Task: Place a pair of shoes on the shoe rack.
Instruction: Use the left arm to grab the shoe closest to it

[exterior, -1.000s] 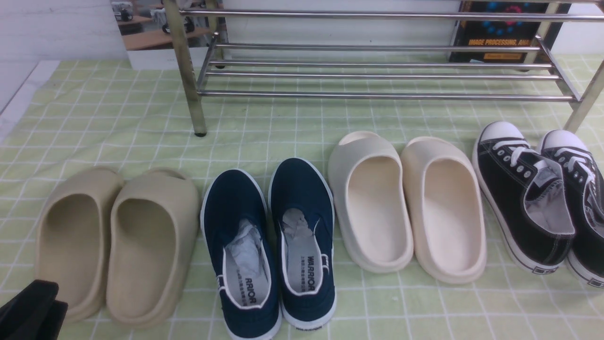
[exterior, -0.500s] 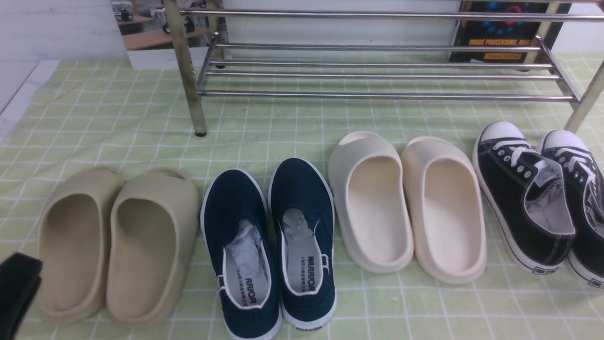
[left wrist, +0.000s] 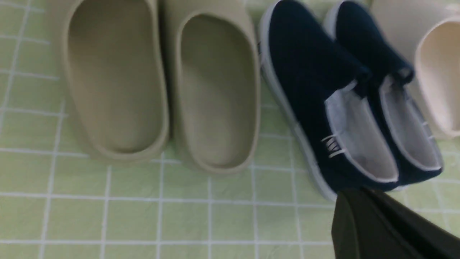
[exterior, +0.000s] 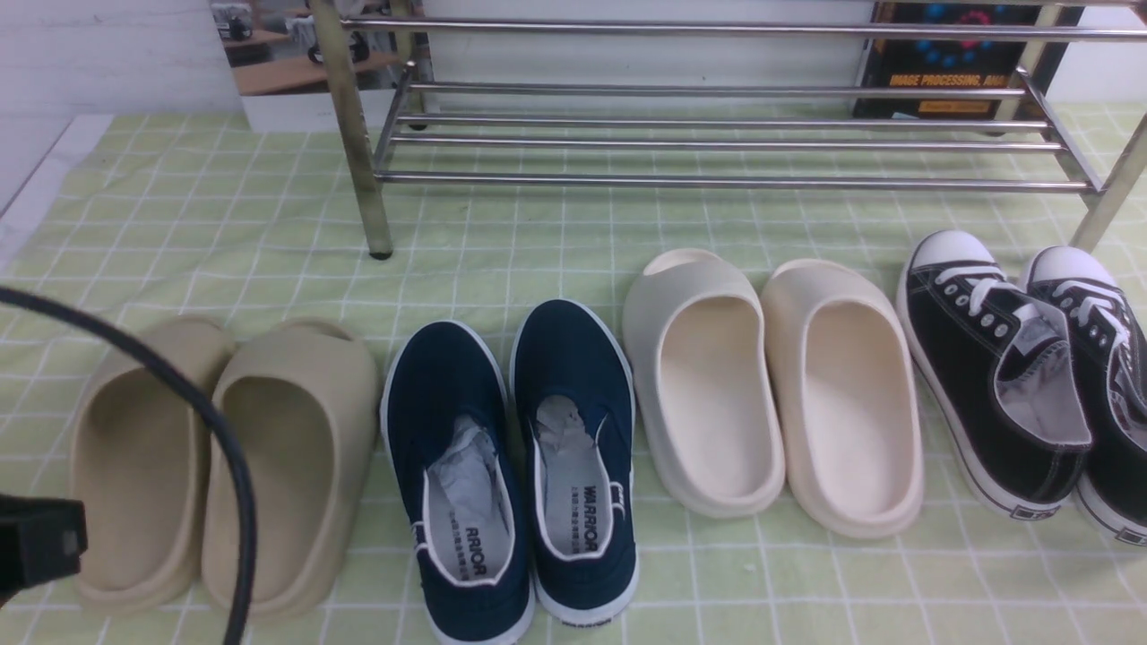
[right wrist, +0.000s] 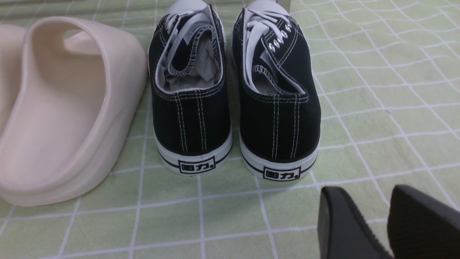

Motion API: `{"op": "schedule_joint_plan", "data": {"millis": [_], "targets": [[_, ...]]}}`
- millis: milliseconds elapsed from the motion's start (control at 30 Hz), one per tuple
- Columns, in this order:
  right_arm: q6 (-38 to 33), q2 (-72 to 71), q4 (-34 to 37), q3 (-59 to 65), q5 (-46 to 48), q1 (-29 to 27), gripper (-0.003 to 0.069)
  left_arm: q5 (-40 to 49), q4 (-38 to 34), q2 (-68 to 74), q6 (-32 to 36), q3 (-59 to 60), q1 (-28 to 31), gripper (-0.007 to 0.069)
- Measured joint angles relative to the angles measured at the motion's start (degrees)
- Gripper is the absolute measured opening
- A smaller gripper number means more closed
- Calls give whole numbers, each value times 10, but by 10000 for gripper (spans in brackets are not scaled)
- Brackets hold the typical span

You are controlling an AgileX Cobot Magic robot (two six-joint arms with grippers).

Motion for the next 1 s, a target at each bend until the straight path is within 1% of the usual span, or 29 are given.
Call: {"op": "schedule_joint_plan", "data": {"millis": [100,233,267,333,433,500,533,633,667,700,767,867,1000], "targets": [[0,0,0,0,0,0,239,27,31,65,-12,-38,-67,-13],[0,0,0,0,0,0,239,79,102,180,-40,-83,-189,-13],[0,0,0,0,0,0,239,80,105,186,-43,-85,-189,-13],[0,0,0,0,0,0,239,84,155,260,-83,-110,-247,-13],[0,0,0,0,0,0,239,77,185,329,-135,-135,-292,11],[0,0,0,0,0,0,239,65,192,368,-163,-150,-310,59],[0,0,0,0,0,0,239,56,193,388,-177,-156,-318,96],[0,0,0,0,0,0,239,20,191,440,-223,-166,-331,233],[0,0,0,0,0,0,239,14,191,447,-227,-166,-331,253],[0,0,0,0,0,0,239,-3,191,467,-259,-166,-331,318],[0,0,0,0,0,0,239,-24,191,494,-303,-168,-331,397],[0,0,0,0,0,0,239,-46,191,523,-349,-168,-331,461],[0,0,0,0,0,0,239,-67,190,557,-373,-169,-331,488]]}}
